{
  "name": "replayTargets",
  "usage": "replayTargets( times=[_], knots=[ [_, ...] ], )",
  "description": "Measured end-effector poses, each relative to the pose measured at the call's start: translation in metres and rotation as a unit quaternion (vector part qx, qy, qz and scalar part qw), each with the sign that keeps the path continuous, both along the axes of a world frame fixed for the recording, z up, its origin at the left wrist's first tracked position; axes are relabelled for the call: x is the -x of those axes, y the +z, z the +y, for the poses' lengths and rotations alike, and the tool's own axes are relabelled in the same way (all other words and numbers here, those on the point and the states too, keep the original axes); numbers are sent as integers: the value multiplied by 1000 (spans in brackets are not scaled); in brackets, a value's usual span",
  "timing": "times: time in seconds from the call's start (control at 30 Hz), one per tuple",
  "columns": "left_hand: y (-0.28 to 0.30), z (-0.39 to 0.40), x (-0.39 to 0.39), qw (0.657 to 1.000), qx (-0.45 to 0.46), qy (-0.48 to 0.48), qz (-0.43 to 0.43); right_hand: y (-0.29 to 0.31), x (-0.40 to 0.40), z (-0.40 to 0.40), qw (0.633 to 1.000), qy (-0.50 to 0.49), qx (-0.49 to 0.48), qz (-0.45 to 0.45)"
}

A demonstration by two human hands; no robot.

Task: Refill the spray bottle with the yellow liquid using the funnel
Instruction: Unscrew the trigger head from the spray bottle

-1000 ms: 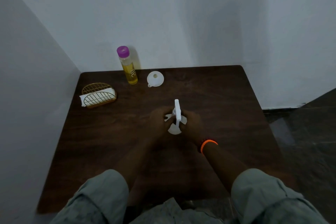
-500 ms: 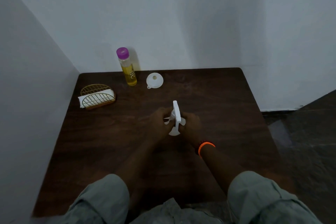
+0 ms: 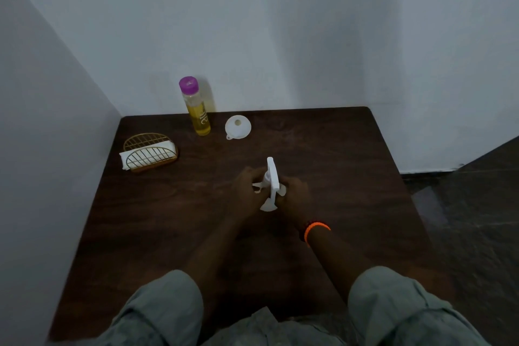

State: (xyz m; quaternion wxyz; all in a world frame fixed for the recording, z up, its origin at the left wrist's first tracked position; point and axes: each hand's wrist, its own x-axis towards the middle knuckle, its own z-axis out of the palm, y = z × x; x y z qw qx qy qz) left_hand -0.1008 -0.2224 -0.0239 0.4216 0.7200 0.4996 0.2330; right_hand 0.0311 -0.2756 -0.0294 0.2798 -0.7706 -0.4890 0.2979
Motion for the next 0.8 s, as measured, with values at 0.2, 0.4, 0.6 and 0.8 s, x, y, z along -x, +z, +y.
replayTargets(
  times=[0.2, 0.4, 0.6, 0.8],
  knots=[
    [-1, -1, 15, 1000, -4, -2, 0, 2, 4, 0, 1000, -14, 8, 2],
    [6, 4, 2, 1000, -17, 0, 11, 4, 6, -1, 1000, -14, 14, -1],
    [0, 2, 8, 999, -33, -27, 32, 6, 9, -3, 1000, -19, 9, 1],
    [0, -2, 17, 999, -46, 6, 10, 10, 11, -6, 999, -35, -6, 23]
  ],
)
